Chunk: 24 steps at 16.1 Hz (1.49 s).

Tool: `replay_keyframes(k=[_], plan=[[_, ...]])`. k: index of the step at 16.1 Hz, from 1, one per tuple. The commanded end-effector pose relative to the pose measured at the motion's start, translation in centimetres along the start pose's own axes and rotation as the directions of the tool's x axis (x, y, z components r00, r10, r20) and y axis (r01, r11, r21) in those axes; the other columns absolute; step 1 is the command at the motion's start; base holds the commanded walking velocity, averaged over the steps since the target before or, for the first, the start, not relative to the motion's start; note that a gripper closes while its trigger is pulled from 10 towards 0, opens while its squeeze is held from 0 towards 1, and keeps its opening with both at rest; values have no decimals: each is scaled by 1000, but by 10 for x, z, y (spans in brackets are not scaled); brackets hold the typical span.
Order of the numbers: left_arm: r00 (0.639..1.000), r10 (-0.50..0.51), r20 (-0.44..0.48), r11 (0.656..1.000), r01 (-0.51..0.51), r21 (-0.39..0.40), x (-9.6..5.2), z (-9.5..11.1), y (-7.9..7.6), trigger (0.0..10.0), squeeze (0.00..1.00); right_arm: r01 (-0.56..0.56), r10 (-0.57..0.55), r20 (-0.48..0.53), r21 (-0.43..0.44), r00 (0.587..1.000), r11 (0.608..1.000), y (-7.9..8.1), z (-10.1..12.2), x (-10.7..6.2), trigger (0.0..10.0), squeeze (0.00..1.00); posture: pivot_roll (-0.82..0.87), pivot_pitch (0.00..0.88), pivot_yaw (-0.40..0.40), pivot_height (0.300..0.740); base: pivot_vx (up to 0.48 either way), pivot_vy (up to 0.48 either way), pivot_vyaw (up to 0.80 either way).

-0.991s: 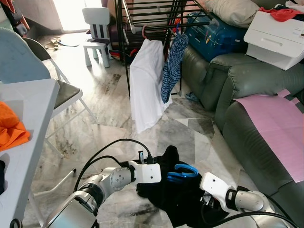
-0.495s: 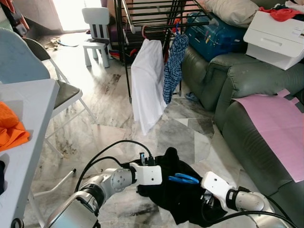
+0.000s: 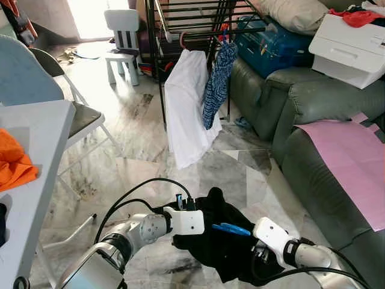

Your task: Hang hanger

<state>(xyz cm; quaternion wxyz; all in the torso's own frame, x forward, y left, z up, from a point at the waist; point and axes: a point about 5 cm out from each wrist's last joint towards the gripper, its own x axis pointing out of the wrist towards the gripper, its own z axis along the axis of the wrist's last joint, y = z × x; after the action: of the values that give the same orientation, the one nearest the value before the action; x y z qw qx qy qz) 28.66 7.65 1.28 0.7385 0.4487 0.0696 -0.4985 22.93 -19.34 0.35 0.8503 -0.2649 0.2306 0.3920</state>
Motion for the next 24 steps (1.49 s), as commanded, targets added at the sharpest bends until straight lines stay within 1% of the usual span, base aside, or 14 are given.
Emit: replay_keyframes(k=[1, 2, 3, 4, 5, 6, 7, 9, 24], plan=[[995, 70, 70, 997, -71, 2, 4, 16, 21, 0, 0, -33, 31, -25, -56, 999, 998, 8, -1, 5, 0, 0, -56, 0, 25, 740, 0, 0, 0], [995, 70, 69, 998, -70, 1, 5, 16, 21, 0, 0, -26, 25, -21, -63, 999, 998, 8, 0, 6, 0, 0, -56, 0, 25, 740, 0, 0, 0], [995, 69, 68, 998, -69, -1, 5, 17, 21, 0, 0, -6, 6, -1, -52, 1000, 999, 6, 3, 8, 0, 0, -55, 0, 25, 740, 0, 0, 0], [995, 69, 67, 998, -69, -3, 5, 16, 21, 0, 0, 31, -30, 7, -64, 1000, 998, 3, 6, 10, 510, 0, -54, 0, 25, 740, 0, 0, 0], [995, 69, 66, 998, -69, -5, 5, 16, 21, 0, 0, 71, -70, 26, -43, 997, 997, -1, 8, 12, 10000, 459, -53, 0, 25, 740, 0, 0, 0], [996, 68, 65, 998, -68, -5, 5, 16, 21, 0, 0, 73, -71, 42, -38, 997, 997, -1, 11, 13, 10000, 1000, -53, 0, 26, 740, 0, 0, 0], [996, 67, 65, 998, -66, -5, 5, 16, 21, 0, 0, 71, -68, 47, -46, 997, 996, -1, 12, 13, 10000, 1000, -54, 0, 26, 740, 0, 0, 0], [996, 61, 63, 998, -61, -3, 5, 16, 21, 0, 0, 42, -36, 60, -100, 998, 994, 1, 17, 13, 10000, 1000, -55, 0, 29, 740, 0, 0, 0], [996, 61, 63, 998, -61, -3, 5, 16, 21, 0, 0, 42, -36, 60, -100, 998, 994, 1, 17, 13, 10000, 1000, -55, 0, 29, 740, 0, 0, 0]])
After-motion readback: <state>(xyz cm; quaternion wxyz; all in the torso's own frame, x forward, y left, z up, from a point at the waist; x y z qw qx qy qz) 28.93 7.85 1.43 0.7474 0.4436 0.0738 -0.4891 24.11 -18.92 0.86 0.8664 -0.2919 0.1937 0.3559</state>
